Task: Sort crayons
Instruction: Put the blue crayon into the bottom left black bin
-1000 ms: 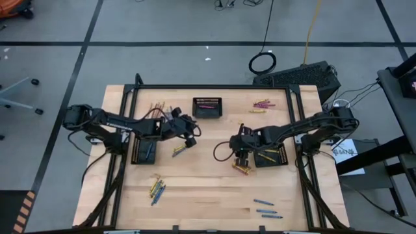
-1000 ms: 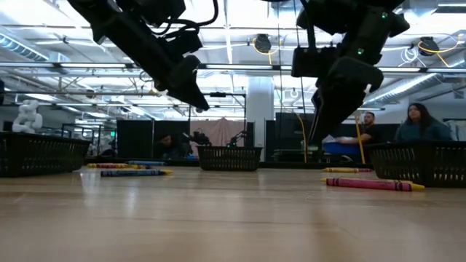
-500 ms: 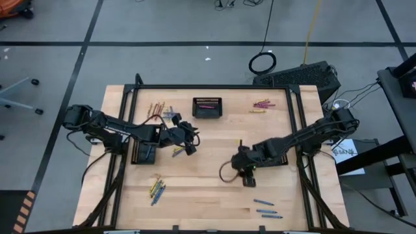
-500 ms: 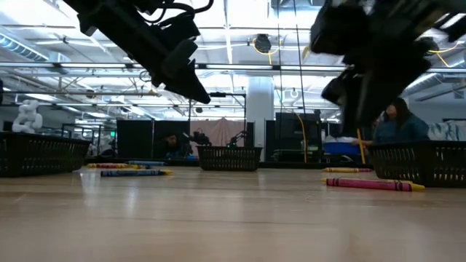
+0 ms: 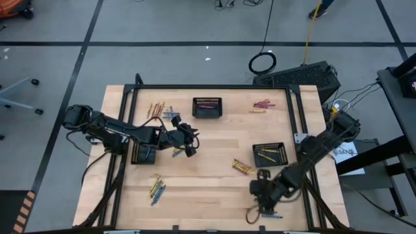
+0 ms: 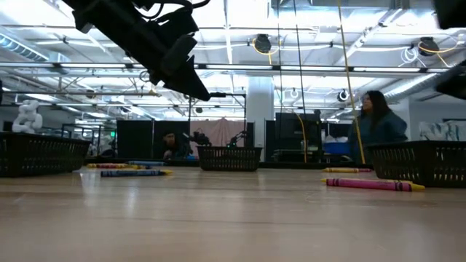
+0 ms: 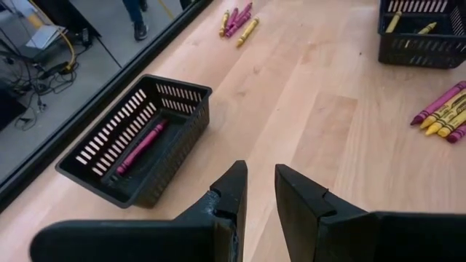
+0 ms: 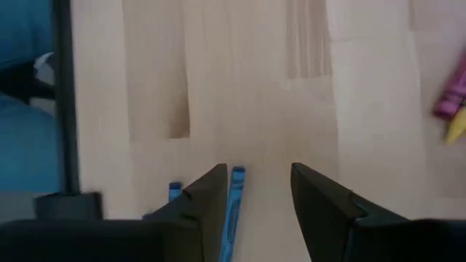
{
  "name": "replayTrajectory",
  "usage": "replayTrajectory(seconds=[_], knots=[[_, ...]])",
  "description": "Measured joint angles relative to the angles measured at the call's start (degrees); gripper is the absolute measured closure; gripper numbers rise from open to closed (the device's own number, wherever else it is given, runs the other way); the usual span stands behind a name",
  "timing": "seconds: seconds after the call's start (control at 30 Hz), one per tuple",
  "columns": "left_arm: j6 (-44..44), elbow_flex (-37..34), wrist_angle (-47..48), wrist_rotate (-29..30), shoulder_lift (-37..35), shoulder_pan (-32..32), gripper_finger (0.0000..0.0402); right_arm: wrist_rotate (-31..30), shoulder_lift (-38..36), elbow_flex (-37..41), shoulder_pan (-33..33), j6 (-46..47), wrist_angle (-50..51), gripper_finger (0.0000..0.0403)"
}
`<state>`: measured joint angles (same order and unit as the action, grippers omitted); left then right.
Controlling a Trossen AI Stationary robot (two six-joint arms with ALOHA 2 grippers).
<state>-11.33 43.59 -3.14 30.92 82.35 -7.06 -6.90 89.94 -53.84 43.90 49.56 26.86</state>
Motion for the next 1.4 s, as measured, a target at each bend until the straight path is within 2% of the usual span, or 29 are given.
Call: replayTrajectory(seconds=[0.27,0.57,1.1,1.23,1.4], knots=[[0.0,0.0,-1.8,0.0,0.0,-0.1,0.0332,-0.6,6.6,0.0,5.4,4.8,0.2,0.0260],[0.1,0.0,-2.5,0.0,0.0,-0.1,0.0332,-1.9,9.7,-0.3,6.5,8.2,0.5,0.0274],[1.3,0.0,-2.4,0.0,0.0,-0.1,0.0332,-1.2,9.6,-0.1,6.4,8.3,3.0,0.0396],[1.3,0.0,-2.3,0.0,0.0,-0.1,0.0332,-5.5,5.5,0.3,6.0,8.3,3.8,0.0395],[1.6,0.0,-2.2,0.0,0.0,-0.1,0.0332,-16.4,-1.7,0.2,5.1,6.7,4.0,0.0400]])
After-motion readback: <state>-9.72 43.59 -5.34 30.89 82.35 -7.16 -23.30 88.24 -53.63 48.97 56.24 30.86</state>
